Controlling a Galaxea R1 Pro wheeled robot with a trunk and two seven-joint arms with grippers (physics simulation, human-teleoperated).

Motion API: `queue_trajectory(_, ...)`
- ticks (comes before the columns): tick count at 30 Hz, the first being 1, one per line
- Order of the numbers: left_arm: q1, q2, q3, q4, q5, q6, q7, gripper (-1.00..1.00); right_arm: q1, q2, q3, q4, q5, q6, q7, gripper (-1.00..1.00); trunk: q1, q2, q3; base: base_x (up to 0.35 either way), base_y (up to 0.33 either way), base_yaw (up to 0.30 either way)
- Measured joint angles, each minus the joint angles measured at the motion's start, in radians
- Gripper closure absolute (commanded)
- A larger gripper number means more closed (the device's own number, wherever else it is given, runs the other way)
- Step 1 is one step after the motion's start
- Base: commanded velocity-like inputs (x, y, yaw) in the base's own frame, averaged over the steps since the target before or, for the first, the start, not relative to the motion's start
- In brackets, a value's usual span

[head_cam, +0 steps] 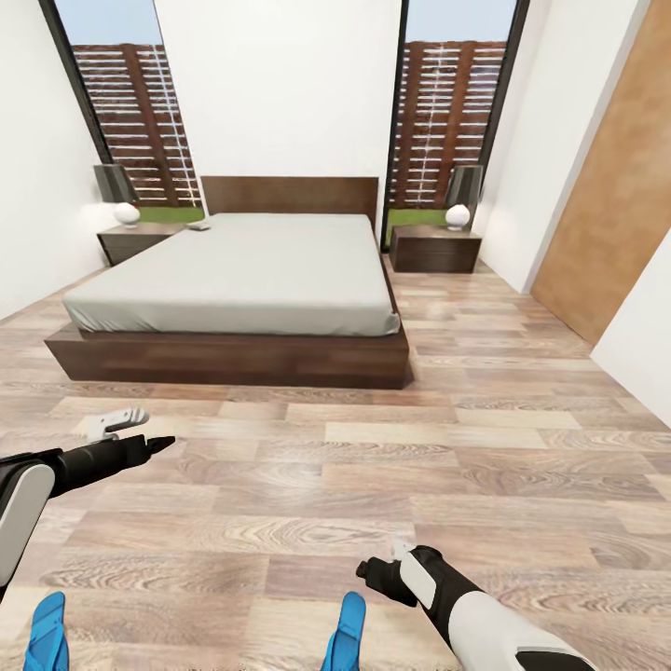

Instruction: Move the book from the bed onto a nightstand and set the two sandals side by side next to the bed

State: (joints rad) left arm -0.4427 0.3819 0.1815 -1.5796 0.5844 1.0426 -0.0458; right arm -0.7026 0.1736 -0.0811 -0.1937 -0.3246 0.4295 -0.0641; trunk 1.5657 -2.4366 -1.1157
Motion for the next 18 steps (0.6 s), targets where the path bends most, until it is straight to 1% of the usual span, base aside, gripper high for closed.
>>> queue_trajectory(11,0.000,0.000,0.000,0.000,0.000,0.000,0.000,-1.00,-0.001,0.000,0.003,-0.002,0.001,0.003,0.001,-1.00,0.000,0.000,-0.018,0.000,0.000,0.000)
queue_trajectory(18,0.000,0.000,-0.001,0.000,0.000,0.000,0.000,-1.00,-0.005,0.000,0.005,-0.020,0.009,0.009,-0.005,-1.00,0.000,0.000,-0.029,0.000,0.000,0.000)
